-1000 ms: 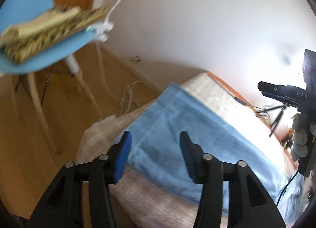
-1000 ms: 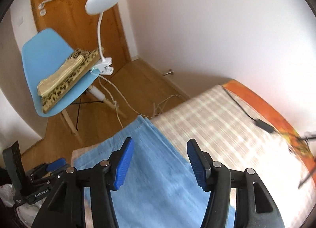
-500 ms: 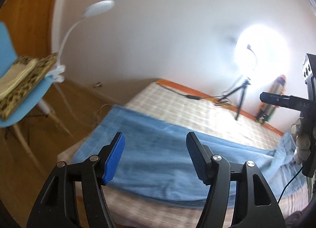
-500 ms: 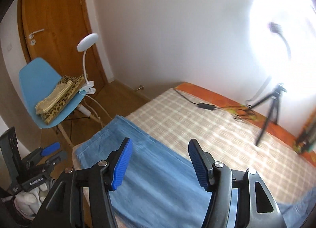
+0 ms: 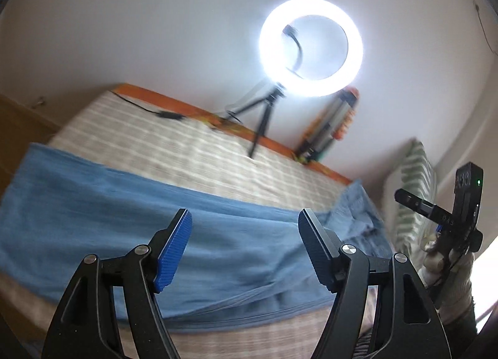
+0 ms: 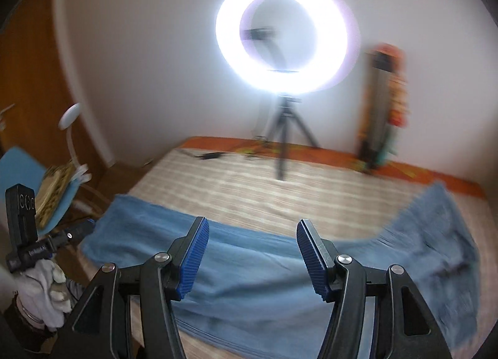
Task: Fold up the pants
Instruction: 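Move both open grippers to the waistband end of the jeans, then grasp the waistband end near the back pocket with the left gripper and lift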
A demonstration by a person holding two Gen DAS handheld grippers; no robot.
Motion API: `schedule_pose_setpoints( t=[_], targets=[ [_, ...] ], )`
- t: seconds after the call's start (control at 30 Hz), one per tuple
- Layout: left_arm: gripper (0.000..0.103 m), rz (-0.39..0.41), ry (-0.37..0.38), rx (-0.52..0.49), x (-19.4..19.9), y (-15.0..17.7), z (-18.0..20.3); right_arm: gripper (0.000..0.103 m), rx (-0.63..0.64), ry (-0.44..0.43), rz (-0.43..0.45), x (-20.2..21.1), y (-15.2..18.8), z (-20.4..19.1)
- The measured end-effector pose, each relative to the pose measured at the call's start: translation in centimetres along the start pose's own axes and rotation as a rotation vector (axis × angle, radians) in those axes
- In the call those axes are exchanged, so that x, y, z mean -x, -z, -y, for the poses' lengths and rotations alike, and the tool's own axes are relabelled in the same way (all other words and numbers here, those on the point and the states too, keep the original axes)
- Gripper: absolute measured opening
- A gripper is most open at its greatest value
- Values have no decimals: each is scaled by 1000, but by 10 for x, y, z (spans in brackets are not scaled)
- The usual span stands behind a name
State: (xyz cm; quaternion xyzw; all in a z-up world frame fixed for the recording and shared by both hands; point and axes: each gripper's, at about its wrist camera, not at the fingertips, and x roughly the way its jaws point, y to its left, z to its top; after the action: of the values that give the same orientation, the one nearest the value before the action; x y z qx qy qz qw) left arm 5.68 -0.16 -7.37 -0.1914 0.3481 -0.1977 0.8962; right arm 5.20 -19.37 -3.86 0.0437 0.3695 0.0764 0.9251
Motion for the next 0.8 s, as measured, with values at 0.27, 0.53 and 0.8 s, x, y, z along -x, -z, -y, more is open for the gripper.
schedule_pose_setpoints(
  t=[0.27, 0.53, 0.8],
  targets=[
    [71, -141, 118, -124, -68, -4, 80, 61, -203, 156, 21, 54, 39, 114],
    [75, -274, 269, -196, -142, -4, 161, 61, -341, 291, 14, 97, 90, 202],
    [76, -450, 312, -260, -258, 2, 220, 61, -493, 317, 25, 129, 141, 263]
  ],
)
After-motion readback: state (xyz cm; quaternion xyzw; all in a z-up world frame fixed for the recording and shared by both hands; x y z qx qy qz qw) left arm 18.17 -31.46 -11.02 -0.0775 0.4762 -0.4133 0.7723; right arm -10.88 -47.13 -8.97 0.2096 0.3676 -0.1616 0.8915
